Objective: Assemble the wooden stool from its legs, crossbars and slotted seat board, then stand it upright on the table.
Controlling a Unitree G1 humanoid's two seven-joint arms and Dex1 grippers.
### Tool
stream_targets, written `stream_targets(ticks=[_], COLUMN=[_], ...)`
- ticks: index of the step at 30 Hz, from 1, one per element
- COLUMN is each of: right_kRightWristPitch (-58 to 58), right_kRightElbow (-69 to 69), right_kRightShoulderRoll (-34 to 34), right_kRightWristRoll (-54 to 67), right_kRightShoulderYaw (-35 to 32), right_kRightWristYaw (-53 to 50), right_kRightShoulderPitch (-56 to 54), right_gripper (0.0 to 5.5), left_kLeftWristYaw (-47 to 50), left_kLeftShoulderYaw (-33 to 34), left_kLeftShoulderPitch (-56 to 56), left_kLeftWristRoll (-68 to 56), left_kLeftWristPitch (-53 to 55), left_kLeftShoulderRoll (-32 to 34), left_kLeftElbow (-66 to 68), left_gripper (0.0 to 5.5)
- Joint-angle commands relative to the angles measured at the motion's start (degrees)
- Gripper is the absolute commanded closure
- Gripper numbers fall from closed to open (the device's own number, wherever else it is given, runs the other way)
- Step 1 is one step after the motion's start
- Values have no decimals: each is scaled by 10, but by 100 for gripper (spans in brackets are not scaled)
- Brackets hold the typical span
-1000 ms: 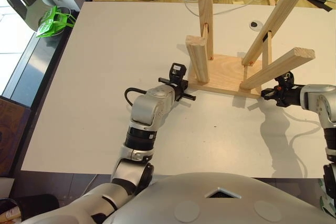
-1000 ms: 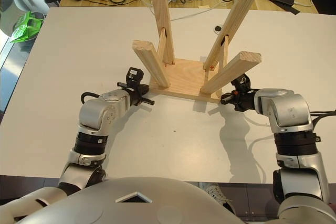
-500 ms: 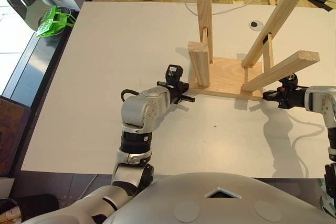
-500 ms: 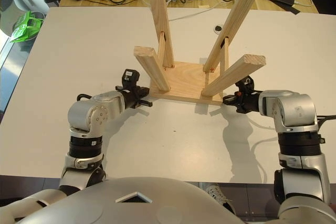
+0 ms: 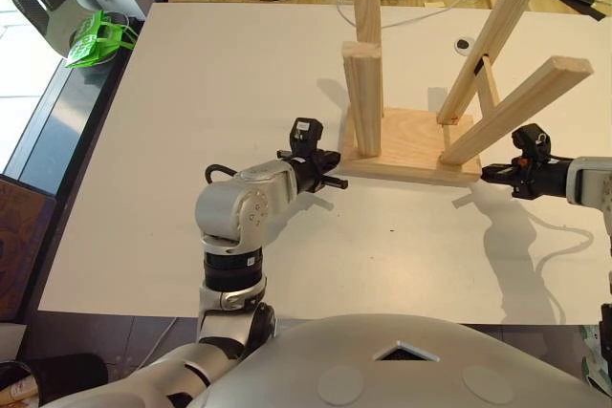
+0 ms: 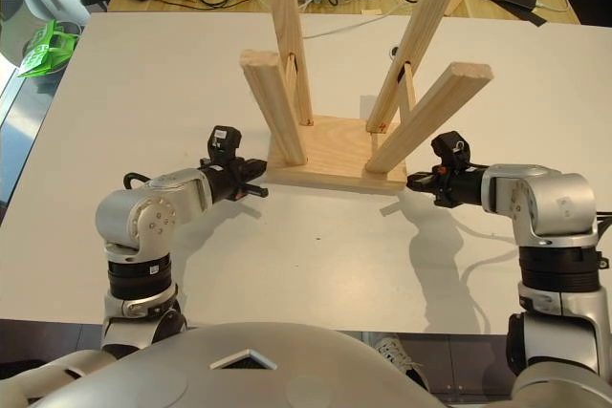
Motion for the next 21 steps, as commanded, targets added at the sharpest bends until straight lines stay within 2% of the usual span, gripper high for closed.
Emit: stream_targets(ticks=[1,21], right_kRightWristPitch=[8,23], right_kRightElbow=[-33,-84], right_kRightShoulderRoll=[32,56], right_kRightWristRoll=[65,167], right_kRightShoulderYaw=[-17,-99], right_kRightWristYaw=[35,55], right_kRightShoulderPitch=[-14,-33], right_gripper=[550,550], left_kLeftWristYaw=[-31,-36], left_kLeftShoulderYaw=[14,81], left_kLeftShoulderPitch=[-34,-87], left_kLeftWristRoll=[-60,-74], left_kLeftWristPitch=[33,102], left_kLeftShoulderRoll=[-41,-92], left_kLeftElbow=[-34,-94], left_gripper=[547,547])
